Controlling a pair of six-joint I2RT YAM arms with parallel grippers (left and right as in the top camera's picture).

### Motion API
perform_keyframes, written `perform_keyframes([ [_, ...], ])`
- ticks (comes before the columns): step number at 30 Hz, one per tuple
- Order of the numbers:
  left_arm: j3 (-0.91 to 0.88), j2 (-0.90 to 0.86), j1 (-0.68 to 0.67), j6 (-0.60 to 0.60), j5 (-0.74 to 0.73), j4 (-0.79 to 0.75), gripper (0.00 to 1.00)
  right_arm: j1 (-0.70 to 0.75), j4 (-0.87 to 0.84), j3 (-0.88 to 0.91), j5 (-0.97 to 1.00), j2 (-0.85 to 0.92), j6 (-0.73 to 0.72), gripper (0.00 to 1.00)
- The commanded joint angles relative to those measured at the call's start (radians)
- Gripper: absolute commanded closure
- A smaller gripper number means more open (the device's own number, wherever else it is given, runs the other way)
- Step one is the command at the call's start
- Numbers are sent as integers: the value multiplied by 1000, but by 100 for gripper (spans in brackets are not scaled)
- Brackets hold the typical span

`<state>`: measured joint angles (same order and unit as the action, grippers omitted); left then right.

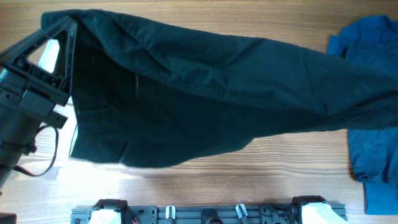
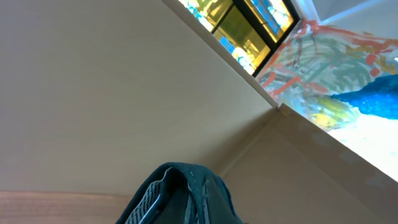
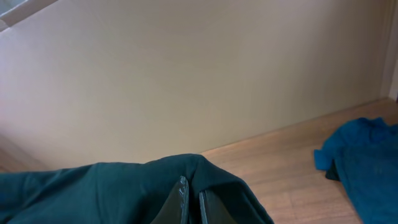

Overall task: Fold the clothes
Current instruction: 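Lift the black trousers high with both grippers and swing them upward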

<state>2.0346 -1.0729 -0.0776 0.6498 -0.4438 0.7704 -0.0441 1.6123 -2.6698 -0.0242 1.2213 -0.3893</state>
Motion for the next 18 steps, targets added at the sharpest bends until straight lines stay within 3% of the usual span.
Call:
perform_keyframes([
  [1,15,60,1,13,-61,6,96,0,-5,-9,-25,-21,20,96],
  [10,13,21,1,6,0,54,96,0,-5,32,-51,34,12,96],
  [18,13,-287,2,-13,0,-61,96,0,-88,32,-51,290,21,96],
])
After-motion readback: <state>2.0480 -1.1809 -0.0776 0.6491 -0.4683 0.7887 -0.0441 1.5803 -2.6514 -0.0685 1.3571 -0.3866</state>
